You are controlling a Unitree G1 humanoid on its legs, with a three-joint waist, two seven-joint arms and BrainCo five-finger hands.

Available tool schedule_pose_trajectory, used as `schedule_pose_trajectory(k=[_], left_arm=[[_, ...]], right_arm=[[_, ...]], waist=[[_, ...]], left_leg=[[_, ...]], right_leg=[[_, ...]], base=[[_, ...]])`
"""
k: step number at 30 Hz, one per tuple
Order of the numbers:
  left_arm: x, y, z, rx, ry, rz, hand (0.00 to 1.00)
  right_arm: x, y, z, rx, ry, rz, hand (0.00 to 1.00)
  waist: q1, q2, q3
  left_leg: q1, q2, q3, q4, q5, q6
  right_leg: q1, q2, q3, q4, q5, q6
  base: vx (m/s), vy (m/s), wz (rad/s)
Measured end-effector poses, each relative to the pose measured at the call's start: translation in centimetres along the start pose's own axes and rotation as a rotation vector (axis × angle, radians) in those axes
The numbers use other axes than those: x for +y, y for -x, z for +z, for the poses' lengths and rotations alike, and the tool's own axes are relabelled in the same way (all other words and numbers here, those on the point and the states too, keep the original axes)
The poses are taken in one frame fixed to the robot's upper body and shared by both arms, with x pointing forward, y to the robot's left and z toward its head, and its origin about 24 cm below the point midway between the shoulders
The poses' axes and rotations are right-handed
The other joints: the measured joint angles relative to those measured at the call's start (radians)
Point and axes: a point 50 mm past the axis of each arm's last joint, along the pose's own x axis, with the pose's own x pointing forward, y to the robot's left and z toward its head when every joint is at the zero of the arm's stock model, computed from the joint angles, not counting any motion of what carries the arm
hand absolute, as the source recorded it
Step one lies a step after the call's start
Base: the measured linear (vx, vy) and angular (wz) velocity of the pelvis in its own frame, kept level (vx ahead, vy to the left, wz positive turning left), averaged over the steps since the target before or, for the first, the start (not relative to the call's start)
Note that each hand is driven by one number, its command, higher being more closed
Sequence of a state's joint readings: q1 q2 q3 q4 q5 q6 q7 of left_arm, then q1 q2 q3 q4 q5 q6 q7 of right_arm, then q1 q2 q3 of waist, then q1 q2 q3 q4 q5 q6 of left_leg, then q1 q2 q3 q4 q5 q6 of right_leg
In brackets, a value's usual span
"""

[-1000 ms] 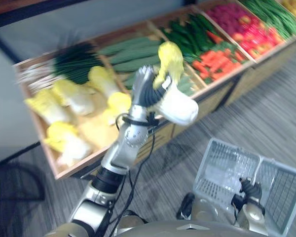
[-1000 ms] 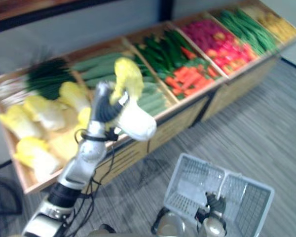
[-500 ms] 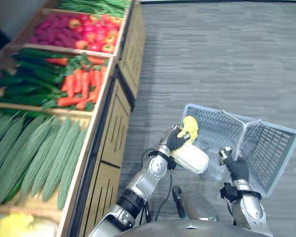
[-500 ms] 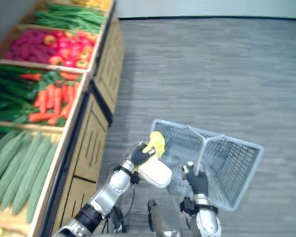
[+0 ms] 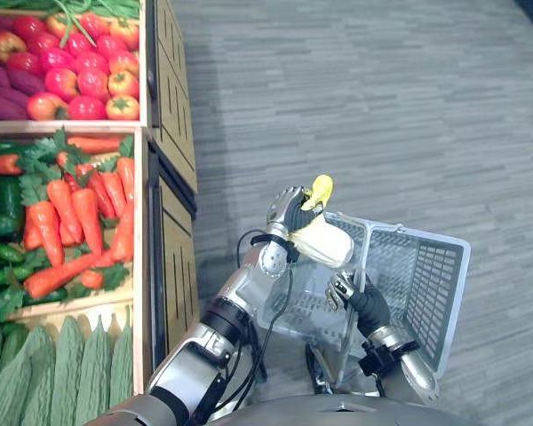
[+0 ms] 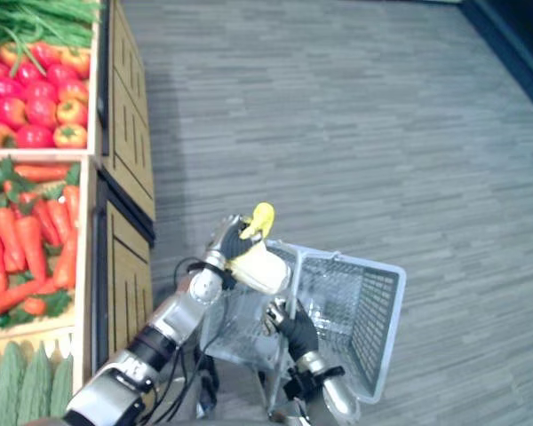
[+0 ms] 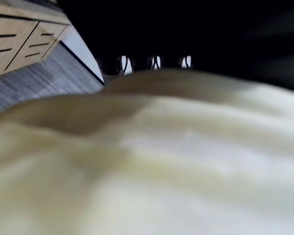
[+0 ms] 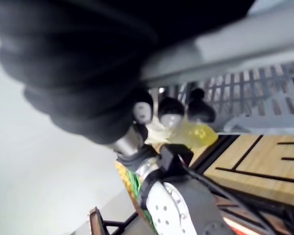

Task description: Pick vegetable in the basket

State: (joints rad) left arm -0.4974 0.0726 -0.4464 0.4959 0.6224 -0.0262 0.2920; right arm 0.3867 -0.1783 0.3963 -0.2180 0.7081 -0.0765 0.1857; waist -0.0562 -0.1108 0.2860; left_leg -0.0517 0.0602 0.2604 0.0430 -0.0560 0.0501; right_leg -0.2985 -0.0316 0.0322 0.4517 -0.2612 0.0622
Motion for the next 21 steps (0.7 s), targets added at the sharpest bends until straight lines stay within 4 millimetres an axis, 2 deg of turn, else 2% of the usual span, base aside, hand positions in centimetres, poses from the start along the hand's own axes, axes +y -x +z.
schedule_pose_trajectory(k=[4, 5, 6, 7, 8, 9, 11, 13, 14, 15, 16, 17, 18, 19, 20, 21], left_arm=[[0.1, 0.2, -2.2, 0.081, -0.04, -0.001, 0.0], [0.3, 0.3, -2.8, 0.105, -0.054, 0.009, 0.0], [0.5, 0.5, -3.2, 0.116, -0.057, 0.017, 0.0], [0.9, 0.9, -4.0, 0.133, -0.069, 0.022, 0.0], [1.2, 1.5, -5.0, 0.185, -0.043, 0.051, 0.0], [1.3, 1.9, -5.3, 0.203, -0.022, 0.068, 0.0], [1.8, 3.5, -6.2, 0.246, 0.024, 0.123, 0.0], [2.1, 5.3, -7.6, 0.326, 0.08, 0.171, 0.0], [1.7, 6.4, -8.0, 0.365, 0.11, 0.183, 0.0], [1.6, 7.3, -8.4, 0.4, 0.154, 0.201, 0.0], [1.6, 7.5, -8.5, 0.411, 0.171, 0.212, 0.0], [1.4, 8.2, -8.3, 0.423, 0.204, 0.231, 0.0], [1.4, 8.4, -8.0, 0.419, 0.22, 0.243, 0.0], [1.5, 8.7, -7.6, 0.407, 0.257, 0.265, 0.0], [1.8, 9.0, -7.3, 0.4, 0.287, 0.294, 0.0], [1.9, 9.1, -7.2, 0.398, 0.296, 0.305, 0.0]], right_arm=[[0.0, -1.2, -0.1, 0.005, -0.01, 0.017, 1.0], [-0.1, -1.1, 0.0, 0.0, -0.007, 0.007, 1.0], [-0.2, -1.1, 0.1, -0.004, -0.009, -0.001, 1.0], [-0.5, -0.8, 0.0, -0.023, -0.032, -0.041, 1.0], [-1.2, -1.1, 0.6, -0.047, -0.017, -0.073, 1.0], [-1.9, -0.9, 1.2, -0.065, -0.001, -0.105, 1.0], [-3.1, -0.6, 1.9, -0.088, 0.014, -0.172, 1.0], [-3.7, -0.2, 1.8, -0.088, 0.014, -0.21, 1.0], [-3.9, 0.0, 1.8, -0.087, 0.015, -0.223, 1.0], [-4.2, 0.4, 1.9, -0.094, 0.013, -0.247, 1.0], [-4.6, 0.6, 1.8, -0.086, 0.013, -0.269, 1.0], [-5.2, 1.2, 1.9, -0.085, 0.036, -0.302, 1.0], [-5.5, 1.4, 2.2, -0.094, 0.05, -0.318, 1.0], [-6.2, 1.5, 3.0, -0.119, 0.081, -0.355, 1.0], [-7.3, 1.6, 4.0, -0.147, 0.123, -0.414, 1.0], [-7.7, 1.9, 4.1, -0.147, 0.134, -0.44, 1.0]], waist=[[-0.003, 0.009, 0.006], [-0.003, 0.002, 0.004], [-0.003, -0.006, 0.0], [-0.003, -0.039, -0.005], [0.002, 0.023, 0.004], [-0.005, 0.055, 0.003], [-0.005, 0.086, -0.008], [0.0, 0.087, -0.008], [0.007, 0.089, -0.008], [0.009, 0.094, -0.004], [0.01, 0.098, -0.002], [0.018, 0.103, -0.004], [0.023, 0.109, -0.007], [0.026, 0.119, -0.013], [0.025, 0.123, -0.015], [0.025, 0.133, -0.021]], left_leg=[[0.042, 0.047, -0.071, 0.0, -0.032, -0.062], [0.065, 0.061, -0.101, 0.012, -0.057, -0.103], [0.076, 0.061, -0.11, 0.018, -0.071, -0.123], [0.108, 0.048, -0.134, 0.033, -0.103, -0.168], [0.119, 0.105, -0.127, 0.04, -0.114, -0.197], [0.118, 0.137, -0.106, 0.047, -0.114, -0.2], [0.143, 0.179, -0.072, 0.049, -0.089, -0.195], [0.136, 0.219, -0.078, 0.138, -0.075, -0.198], [0.085, 0.245, -0.088, 0.278, -0.069, -0.188], [0.009, 0.269, -0.096, 0.448, -0.033, -0.144], [-0.027, 0.282, -0.095, 0.521, 0.0, -0.134], [-0.082, 0.301, -0.063, 0.634, -0.046, -0.143], [-0.103, 0.303, -0.038, 0.657, -0.077, -0.137], [-0.147, 0.283, 0.022, 0.654, -0.121, -0.132], [-0.186, 0.24, 0.13, 0.581, -0.147, -0.122], [-0.198, 0.223, 0.18, 0.536, -0.146, -0.117]], right_leg=[[-0.073, -0.059, 0.007, -0.184, 0.154, 0.005], [-0.066, -0.093, 0.014, -0.254, 0.228, 0.017], [-0.05, -0.11, 0.016, -0.281, 0.261, 0.017], [-0.02, -0.162, 0.018, -0.292, 0.357, 0.046], [-0.015, -0.11, -0.021, -0.247, 0.31, 0.025], [-0.008, -0.085, -0.044, -0.232, 0.279, 0.015], [-0.002, -0.037, -0.065, -0.196, 0.231, -0.013], [0.042, -0.007, -0.089, -0.192, 0.198, -0.039], [0.084, 0.002, -0.104, -0.212, 0.184, -0.053], [0.138, 0.0, -0.13, -0.238, 0.174, -0.065], [0.169, -0.001, -0.14, -0.253, 0.169, -0.071], [0.227, -0.011, -0.161, -0.285, 0.159, -0.084], [0.247, -0.017, -0.171, -0.301, 0.156, -0.088], [0.278, -0.033, -0.197, -0.328, 0.15, -0.09], [0.308, -0.058, -0.235, -0.353, 0.142, -0.079], [0.317, -0.066, -0.256, -0.36, 0.139, -0.073]], base=[[0.36, -0.221, 0.59], [0.32, -0.249, 0.64], [0.51, -0.468, 0.92], [0.38, -0.399, 0.5], [0.43, -0.459, 0.45], [0.23, -0.244, 0.06], [0.29, -0.226, 0.09], [0.34, -0.262, 0.07], [0.35, -0.273, 0.28], [0.36, -0.24, 0.44], [0.31, -0.128, 0.67], [0.24, -0.054, 0.47], [0.28, -0.037, 0.59], [0.24, -0.002, 0.67], [0.23, 0.019, 0.78], [0.25, 0.076, 0.89]])
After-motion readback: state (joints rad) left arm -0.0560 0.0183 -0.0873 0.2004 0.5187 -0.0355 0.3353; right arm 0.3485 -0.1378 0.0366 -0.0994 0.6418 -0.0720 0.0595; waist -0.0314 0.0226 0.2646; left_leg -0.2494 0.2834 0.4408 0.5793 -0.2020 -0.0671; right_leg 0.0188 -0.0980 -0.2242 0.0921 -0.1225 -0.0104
